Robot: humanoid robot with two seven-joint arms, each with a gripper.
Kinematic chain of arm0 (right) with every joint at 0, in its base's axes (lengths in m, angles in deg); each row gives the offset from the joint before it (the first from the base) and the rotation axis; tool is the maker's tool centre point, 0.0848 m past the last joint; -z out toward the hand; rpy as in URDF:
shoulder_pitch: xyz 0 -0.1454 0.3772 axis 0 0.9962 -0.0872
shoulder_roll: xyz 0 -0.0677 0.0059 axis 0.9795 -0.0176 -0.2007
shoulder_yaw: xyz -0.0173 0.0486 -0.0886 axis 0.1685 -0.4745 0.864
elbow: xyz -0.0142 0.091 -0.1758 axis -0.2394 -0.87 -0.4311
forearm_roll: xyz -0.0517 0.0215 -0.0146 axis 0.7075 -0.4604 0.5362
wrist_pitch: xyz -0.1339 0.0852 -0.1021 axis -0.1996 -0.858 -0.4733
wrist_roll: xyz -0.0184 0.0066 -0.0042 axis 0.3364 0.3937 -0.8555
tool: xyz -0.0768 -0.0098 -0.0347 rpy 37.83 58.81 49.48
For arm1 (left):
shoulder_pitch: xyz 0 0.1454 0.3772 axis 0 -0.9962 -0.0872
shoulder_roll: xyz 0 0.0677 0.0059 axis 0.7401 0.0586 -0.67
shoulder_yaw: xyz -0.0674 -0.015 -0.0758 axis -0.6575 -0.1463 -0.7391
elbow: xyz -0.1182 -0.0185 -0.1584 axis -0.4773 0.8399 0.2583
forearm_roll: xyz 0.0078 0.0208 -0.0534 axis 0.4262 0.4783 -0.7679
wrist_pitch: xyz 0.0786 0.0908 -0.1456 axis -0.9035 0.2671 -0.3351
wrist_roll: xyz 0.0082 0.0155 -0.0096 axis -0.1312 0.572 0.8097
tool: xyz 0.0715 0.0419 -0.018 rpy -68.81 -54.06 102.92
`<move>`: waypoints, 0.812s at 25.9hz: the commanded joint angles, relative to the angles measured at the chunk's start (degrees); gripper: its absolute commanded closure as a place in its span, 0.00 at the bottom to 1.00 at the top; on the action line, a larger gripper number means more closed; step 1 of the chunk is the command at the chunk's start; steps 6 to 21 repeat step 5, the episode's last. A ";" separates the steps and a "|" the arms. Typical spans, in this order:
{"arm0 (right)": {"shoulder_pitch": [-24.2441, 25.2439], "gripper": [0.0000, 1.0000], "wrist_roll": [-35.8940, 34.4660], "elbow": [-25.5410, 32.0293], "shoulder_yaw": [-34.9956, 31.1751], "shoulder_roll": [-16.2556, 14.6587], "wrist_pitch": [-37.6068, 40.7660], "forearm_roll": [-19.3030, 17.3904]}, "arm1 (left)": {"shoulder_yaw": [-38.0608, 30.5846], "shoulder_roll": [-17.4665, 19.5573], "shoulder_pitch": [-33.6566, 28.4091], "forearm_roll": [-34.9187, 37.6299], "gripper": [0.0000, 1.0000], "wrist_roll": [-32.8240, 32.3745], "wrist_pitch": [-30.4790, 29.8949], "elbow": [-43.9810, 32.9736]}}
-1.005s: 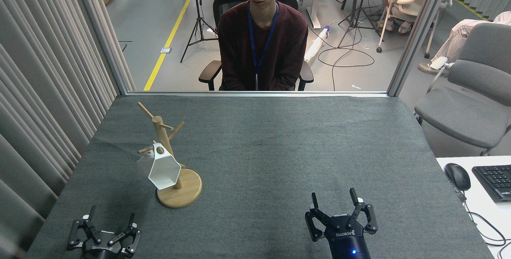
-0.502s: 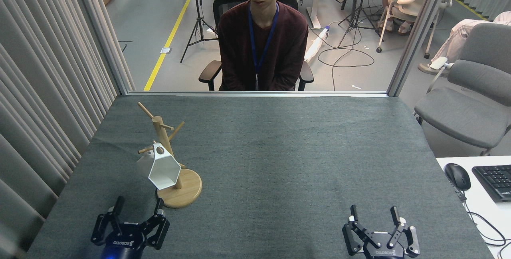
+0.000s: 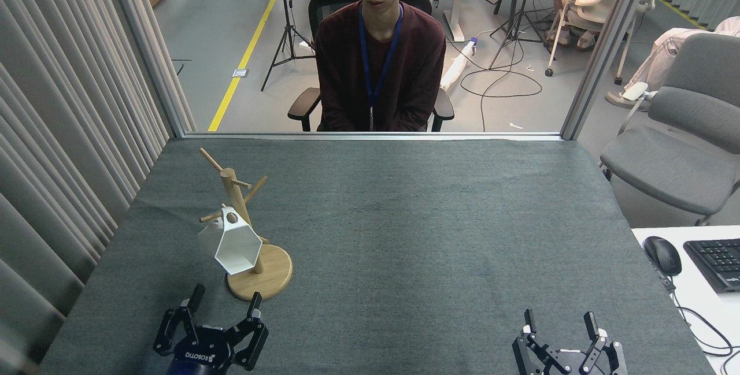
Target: Hang cup on storage rack
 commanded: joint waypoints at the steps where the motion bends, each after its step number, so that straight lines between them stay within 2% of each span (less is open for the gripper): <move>1: -0.10 0.01 0.35 0.00 -0.01 -0.14 0.02 0.02 | 0.00 0.54 -1.07 0.02 0.00 -0.09 -0.71 -0.02; 21: -0.18 0.01 0.26 0.00 -0.01 -0.14 0.02 0.02 | 0.00 0.54 -1.43 0.11 0.00 -0.09 -0.71 -0.19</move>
